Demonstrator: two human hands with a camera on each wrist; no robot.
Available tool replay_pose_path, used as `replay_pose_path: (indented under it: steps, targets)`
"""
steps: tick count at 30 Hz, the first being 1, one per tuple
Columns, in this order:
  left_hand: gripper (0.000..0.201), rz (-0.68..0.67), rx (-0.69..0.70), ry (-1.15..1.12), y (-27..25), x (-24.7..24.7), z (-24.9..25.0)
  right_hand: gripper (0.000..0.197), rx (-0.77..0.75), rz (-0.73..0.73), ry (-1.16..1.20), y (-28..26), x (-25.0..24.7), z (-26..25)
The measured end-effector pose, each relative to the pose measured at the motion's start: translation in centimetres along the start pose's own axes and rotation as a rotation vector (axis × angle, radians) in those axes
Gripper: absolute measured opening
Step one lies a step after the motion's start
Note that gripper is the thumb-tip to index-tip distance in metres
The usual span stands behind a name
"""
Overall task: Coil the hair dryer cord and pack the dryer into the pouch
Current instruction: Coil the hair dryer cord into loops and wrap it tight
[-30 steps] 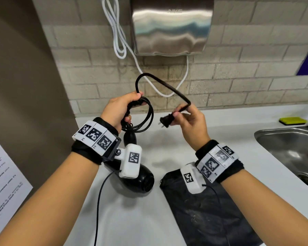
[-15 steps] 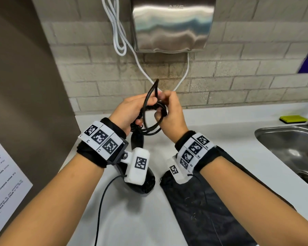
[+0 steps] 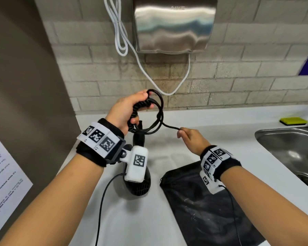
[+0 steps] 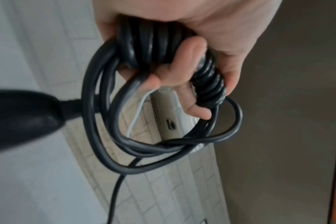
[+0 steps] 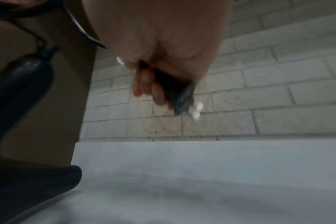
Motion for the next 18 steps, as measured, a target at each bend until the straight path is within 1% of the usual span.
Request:
replay_pose_path:
  steps: [2,3,4,5,6,7,8,9,11,12,14,15,16,18]
  targets:
    - [0.015,0.0,0.037,0.035,0.0,0.6,0.0,0.024,0.076,-0.025,0.043,0.3,-0.2,-0.4]
    - [0.014,0.008,0.046,0.049,0.1,0.7,0.0,0.027,0.085,-0.001,0.115,0.4,-0.3,-1.1]
    - [0.014,0.019,0.052,0.063,0.2,0.9,0.1,0.033,0.058,0.055,0.196,0.5,-0.6,-2.1]
    - [0.014,0.033,0.061,0.08,0.2,1.0,0.0,0.036,0.002,0.138,0.27,0.4,-1.0,-3.4]
    - [0.014,0.042,0.072,0.098,0.2,1.1,0.1,0.032,-0.079,0.227,0.336,0.2,-1.5,-5.0]
    - [0.013,0.051,0.082,0.121,0.2,1.2,0.0,0.027,-0.162,0.294,0.387,0.0,-1.9,-6.7]
    - [0.013,0.059,0.09,0.148,0.2,1.3,-0.1,0.025,-0.236,0.323,0.447,-0.2,-2.1,-8.4]
    - [0.012,0.067,0.099,0.175,0.2,1.4,-0.2,0.027,-0.282,0.314,0.512,-0.4,-2.3,-9.9]
    - [0.011,0.076,0.112,0.216,0.3,1.5,-0.3,0.033,-0.319,0.258,0.618,-0.2,-2.4,-11.7]
    - [0.012,0.074,0.118,0.225,0.2,1.5,-0.2,0.031,-0.327,0.239,0.641,-0.1,-2.3,-12.3]
    - [0.013,0.061,0.13,0.226,0.2,1.5,-0.1,0.018,-0.344,0.207,0.698,-0.1,-2.2,-12.9]
    - [0.014,0.055,0.132,0.227,0.2,1.4,0.0,0.016,-0.354,0.186,0.729,-0.1,-2.1,-12.9]
    - [0.014,0.051,0.13,0.234,0.2,1.4,0.0,0.019,-0.371,0.151,0.748,-0.1,-1.9,-13.0]
    - [0.014,0.055,0.125,0.257,0.1,1.2,-0.1,0.023,-0.397,0.111,0.687,0.0,-1.2,-12.8]
Point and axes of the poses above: each hand's wrist, its own y-axis towards the middle knuckle, its own x-axis out of the palm, z = x × y, the point moved 2 cm from there along y, towards the middle knuckle, and after that the axes turned 11 degrees about y, right-handed, at the moved point
